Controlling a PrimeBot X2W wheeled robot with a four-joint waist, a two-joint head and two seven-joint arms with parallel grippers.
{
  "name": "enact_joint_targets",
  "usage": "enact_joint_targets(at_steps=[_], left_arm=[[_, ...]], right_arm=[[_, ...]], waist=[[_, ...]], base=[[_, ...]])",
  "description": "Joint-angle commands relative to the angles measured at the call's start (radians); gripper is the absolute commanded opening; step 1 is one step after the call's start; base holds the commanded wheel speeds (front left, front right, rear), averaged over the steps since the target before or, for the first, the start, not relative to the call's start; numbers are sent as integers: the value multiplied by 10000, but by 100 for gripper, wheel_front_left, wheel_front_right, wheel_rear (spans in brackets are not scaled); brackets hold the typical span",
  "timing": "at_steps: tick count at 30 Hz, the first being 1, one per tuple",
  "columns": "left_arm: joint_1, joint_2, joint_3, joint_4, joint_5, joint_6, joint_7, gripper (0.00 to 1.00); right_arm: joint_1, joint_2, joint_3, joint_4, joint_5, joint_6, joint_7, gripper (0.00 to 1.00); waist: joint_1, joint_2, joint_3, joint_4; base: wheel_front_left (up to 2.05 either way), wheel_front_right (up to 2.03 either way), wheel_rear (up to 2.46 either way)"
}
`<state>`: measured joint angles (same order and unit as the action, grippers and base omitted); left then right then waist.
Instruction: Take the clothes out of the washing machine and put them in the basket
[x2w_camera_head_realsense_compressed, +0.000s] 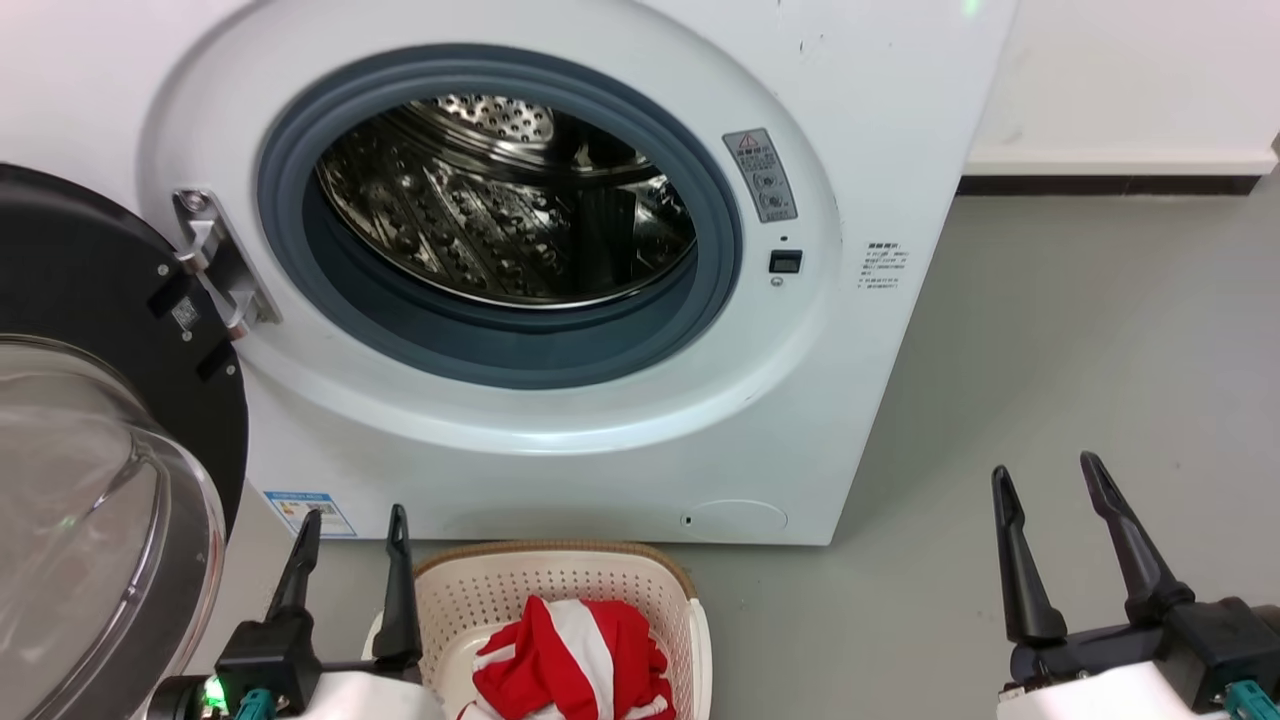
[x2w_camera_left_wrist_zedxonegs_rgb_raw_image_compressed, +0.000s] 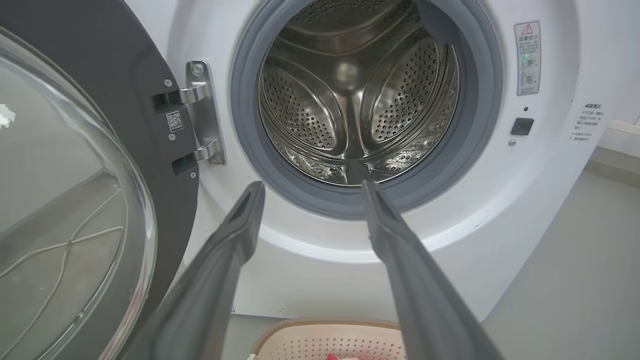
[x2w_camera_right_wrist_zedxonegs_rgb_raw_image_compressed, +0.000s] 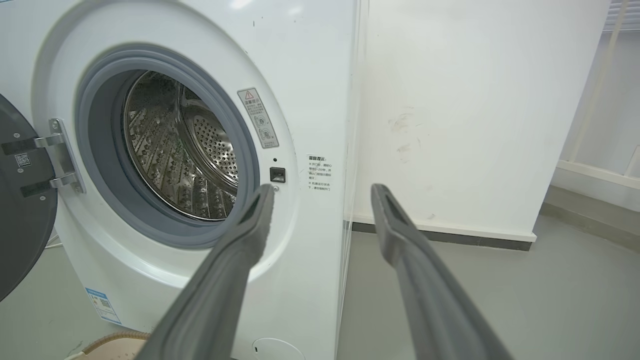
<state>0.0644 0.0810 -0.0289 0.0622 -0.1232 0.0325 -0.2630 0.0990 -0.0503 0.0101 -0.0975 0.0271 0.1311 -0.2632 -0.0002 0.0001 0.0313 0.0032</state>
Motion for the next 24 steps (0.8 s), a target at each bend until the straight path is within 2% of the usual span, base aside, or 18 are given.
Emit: enact_joint_targets(at_steps=[1,7,24], left_arm=[[80,-48,57,-87,69,-68,-25,100],[424,-195,286,-196,421,-297,-25,100],[629,-308,416,-47,665,-463,-25,100]], right_arm=[[109,2,-7,25,94,-7,-23,100],[332,2,-6,128,164,-7,-23,100],[489,2,39,173,200,-7,-23,100]], waist=[[2,-1,-83,14],[2,-1,-291,19],[2,-1,-460,-16]], base=[[0,0,0],[0,0,0],[0,0,0]])
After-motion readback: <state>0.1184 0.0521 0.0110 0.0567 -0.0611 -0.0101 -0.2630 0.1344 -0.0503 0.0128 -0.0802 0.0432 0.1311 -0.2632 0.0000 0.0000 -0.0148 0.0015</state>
